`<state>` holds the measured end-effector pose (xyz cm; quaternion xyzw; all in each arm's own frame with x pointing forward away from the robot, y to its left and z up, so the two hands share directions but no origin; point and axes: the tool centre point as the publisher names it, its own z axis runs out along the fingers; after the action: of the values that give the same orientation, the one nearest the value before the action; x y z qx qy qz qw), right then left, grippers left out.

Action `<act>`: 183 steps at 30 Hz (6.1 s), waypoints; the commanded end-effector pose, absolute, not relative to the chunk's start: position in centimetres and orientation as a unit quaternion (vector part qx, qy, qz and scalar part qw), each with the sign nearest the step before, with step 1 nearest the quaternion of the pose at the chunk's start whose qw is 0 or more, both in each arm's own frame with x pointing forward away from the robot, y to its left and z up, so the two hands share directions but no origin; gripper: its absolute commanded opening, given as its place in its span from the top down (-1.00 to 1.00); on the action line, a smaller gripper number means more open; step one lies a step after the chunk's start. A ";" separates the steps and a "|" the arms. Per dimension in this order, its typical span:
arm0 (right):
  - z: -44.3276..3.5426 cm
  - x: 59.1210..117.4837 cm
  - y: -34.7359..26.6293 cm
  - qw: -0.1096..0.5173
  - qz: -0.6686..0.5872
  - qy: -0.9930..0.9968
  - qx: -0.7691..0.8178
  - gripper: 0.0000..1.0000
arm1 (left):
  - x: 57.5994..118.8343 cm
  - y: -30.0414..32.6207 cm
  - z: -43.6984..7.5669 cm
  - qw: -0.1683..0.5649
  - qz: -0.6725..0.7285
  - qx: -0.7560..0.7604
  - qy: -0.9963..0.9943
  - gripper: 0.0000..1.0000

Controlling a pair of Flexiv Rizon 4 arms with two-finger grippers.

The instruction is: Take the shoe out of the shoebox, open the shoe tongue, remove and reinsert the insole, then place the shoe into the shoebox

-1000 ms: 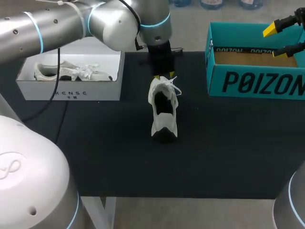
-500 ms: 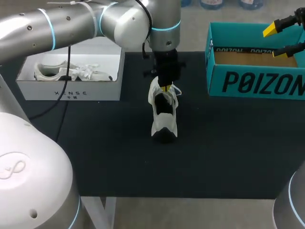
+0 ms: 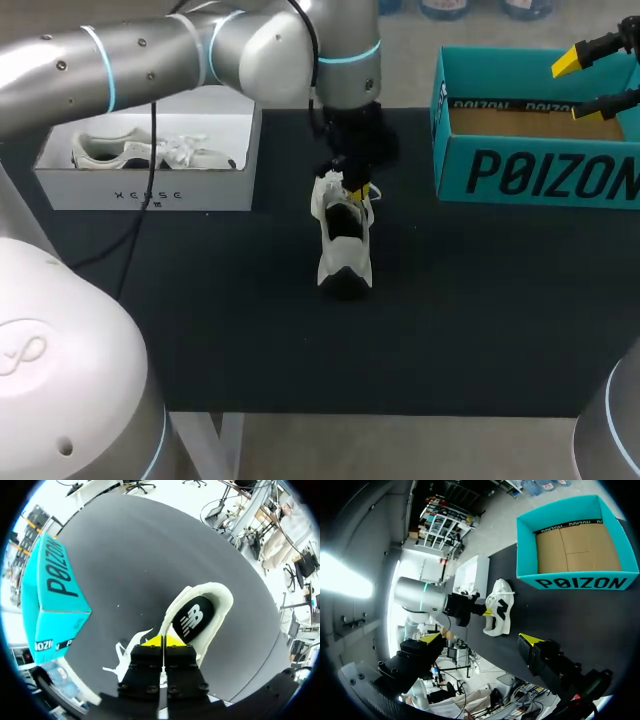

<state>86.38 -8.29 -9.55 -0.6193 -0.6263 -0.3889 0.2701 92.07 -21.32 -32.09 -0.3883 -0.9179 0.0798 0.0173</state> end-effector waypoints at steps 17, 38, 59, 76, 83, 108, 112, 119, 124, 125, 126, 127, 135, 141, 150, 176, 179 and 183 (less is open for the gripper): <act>-9.6 86.3 -8.3 0.269 -0.388 -0.626 -0.620 -1.00 | 86.9 -18.7 -32.5 0.030 0.081 -0.200 -0.976 1.00; -9.6 86.3 -8.3 0.269 -0.388 -0.626 -0.620 -1.00 | 81.7 -19.1 -31.3 0.054 0.001 -0.080 -0.995 1.00; -9.6 86.3 -8.3 0.269 -0.388 -0.626 -0.620 -1.00 | 81.4 -18.8 -31.3 0.037 -0.025 -0.070 -0.997 1.00; -9.6 86.3 -8.3 0.269 -0.388 -0.626 -0.620 -1.00 | 82.3 -18.7 -33.9 0.012 0.008 -0.073 -0.997 -0.55; -9.6 86.3 -8.3 0.269 -0.388 -0.626 -0.620 -1.00 | 81.4 -19.8 -35.6 -0.001 0.024 -0.069 -0.997 0.08; -9.6 86.3 -8.3 0.269 -0.388 -0.626 -0.620 -1.00 | 80.8 -20.0 -40.7 0.033 0.017 -0.042 -0.998 1.00; -9.6 86.3 -8.3 0.269 -0.388 -0.626 -0.620 -1.00 | 80.3 -19.9 -40.2 0.035 0.021 -0.046 -0.998 1.00; -9.6 86.3 -8.3 0.269 -0.388 -0.626 -0.620 -1.00 | 78.6 -19.1 -35.5 0.041 0.044 -0.167 -0.984 1.00; -9.6 86.3 -8.3 0.269 -0.388 -0.626 -0.620 -1.00 | 77.7 -15.8 -30.9 0.037 0.050 -0.200 -0.978 1.00; -9.6 86.3 -8.3 0.269 -0.388 -0.626 -0.620 -1.00 | 77.6 -15.1 -30.3 0.035 0.045 -0.195 -0.979 1.00; -9.6 86.3 -8.3 0.269 -0.388 -0.626 -0.620 -1.00 | 77.6 -14.2 -29.6 0.046 0.036 -0.200 -0.978 1.00; -9.6 86.3 -8.3 0.269 -0.388 -0.626 -0.620 -1.00 | 77.7 -13.0 -28.6 0.057 0.040 -0.244 -0.967 1.00; -9.6 86.3 -8.3 0.269 -0.388 -0.626 -0.620 -1.00 | 78.9 -9.8 -27.0 0.151 0.027 -0.419 -0.895 1.00; -9.6 86.3 -8.3 0.269 -0.388 -0.626 -0.620 -1.00 | 78.9 -9.8 -27.0 0.151 0.027 -0.419 -0.895 1.00; -9.6 86.3 -8.3 0.269 -0.388 -0.626 -0.620 -1.00 | 80.6 -6.8 -25.2 0.094 -0.072 -0.571 -0.812 1.00; -9.6 86.3 -8.3 0.269 -0.388 -0.626 -0.620 -1.00 | 93.3 9.6 -20.2 0.021 -0.098 -0.639 -0.763 1.00; -9.6 86.3 -8.3 0.269 -0.388 -0.626 -0.620 -1.00 | 93.3 9.6 -20.2 0.021 -0.098 -0.639 -0.763 1.00; -9.6 86.3 -8.3 0.269 -0.388 -0.626 -0.620 -1.00 | 93.3 9.6 -20.2 0.021 -0.098 -0.639 -0.763 1.00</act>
<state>86.38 -8.29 -9.55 -0.6194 -0.6263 -0.3888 0.2701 93.38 9.60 -20.38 -0.6385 -0.7630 -0.0983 0.0223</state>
